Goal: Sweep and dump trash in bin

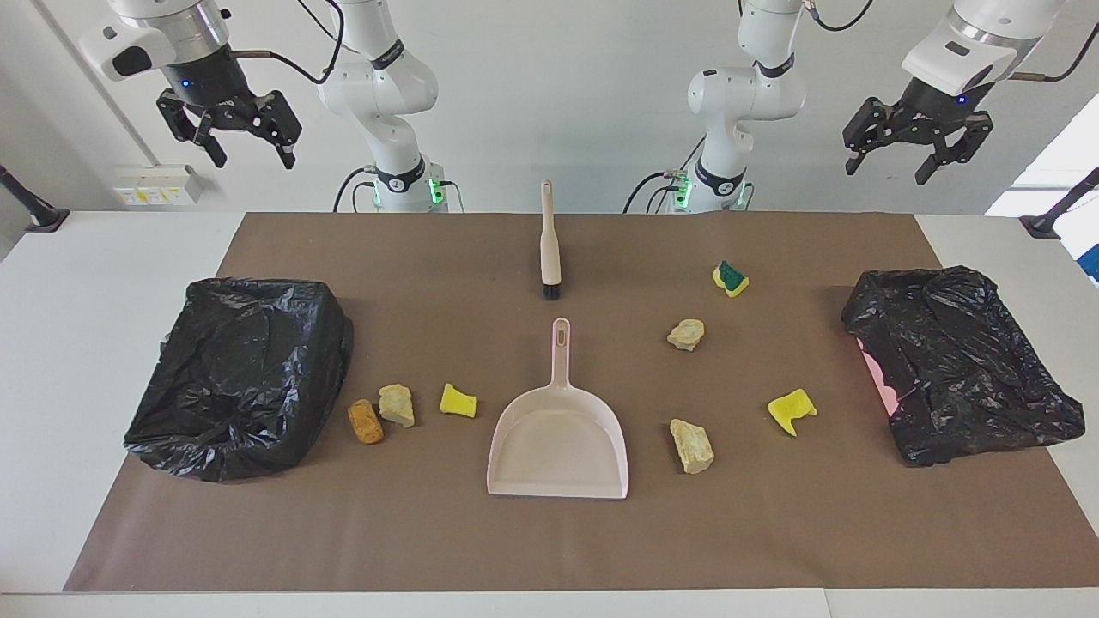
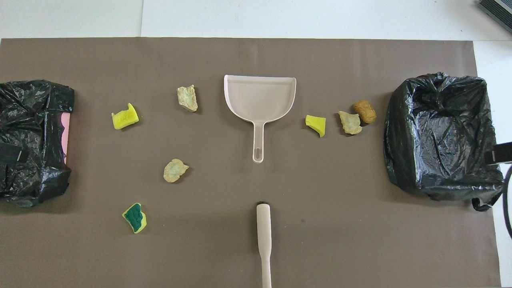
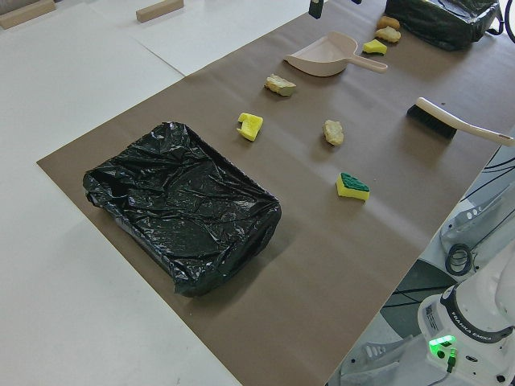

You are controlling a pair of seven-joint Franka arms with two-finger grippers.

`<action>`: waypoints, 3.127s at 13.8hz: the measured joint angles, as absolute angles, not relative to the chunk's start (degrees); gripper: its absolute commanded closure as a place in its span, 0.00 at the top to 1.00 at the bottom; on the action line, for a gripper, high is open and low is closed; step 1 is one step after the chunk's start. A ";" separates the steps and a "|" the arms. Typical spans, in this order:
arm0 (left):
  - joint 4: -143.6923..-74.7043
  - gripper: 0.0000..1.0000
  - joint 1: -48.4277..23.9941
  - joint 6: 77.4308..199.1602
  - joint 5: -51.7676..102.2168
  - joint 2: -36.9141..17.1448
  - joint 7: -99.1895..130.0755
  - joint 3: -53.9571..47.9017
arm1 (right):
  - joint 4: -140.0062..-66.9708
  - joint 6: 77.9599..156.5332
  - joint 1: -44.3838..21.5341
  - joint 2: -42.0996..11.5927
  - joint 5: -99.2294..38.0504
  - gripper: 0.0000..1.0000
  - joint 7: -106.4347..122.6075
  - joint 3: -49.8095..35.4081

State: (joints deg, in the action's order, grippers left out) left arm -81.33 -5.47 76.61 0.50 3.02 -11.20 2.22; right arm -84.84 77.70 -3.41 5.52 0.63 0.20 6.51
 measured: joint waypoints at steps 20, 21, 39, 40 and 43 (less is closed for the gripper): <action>-85.54 1.00 -6.07 76.55 0.50 5.92 -10.44 0.44 | -84.84 77.70 -3.41 5.52 0.63 1.00 0.20 6.52; -85.68 1.00 -6.09 76.57 0.50 6.02 -10.42 0.44 | -84.84 77.70 -3.41 5.52 0.63 1.00 0.20 6.51; -104.40 1.00 -25.43 84.26 1.97 13.34 8.54 -1.30 | -84.84 77.91 -3.40 5.52 0.64 1.00 0.21 6.53; -107.23 1.00 -28.49 86.29 2.09 14.35 11.51 -1.38 | -84.84 77.91 -3.39 5.52 0.76 1.00 0.21 6.55; -113.57 1.00 -37.19 93.48 3.08 15.32 21.46 -1.55 | -85.52 77.90 -3.32 5.81 1.24 1.00 0.21 6.66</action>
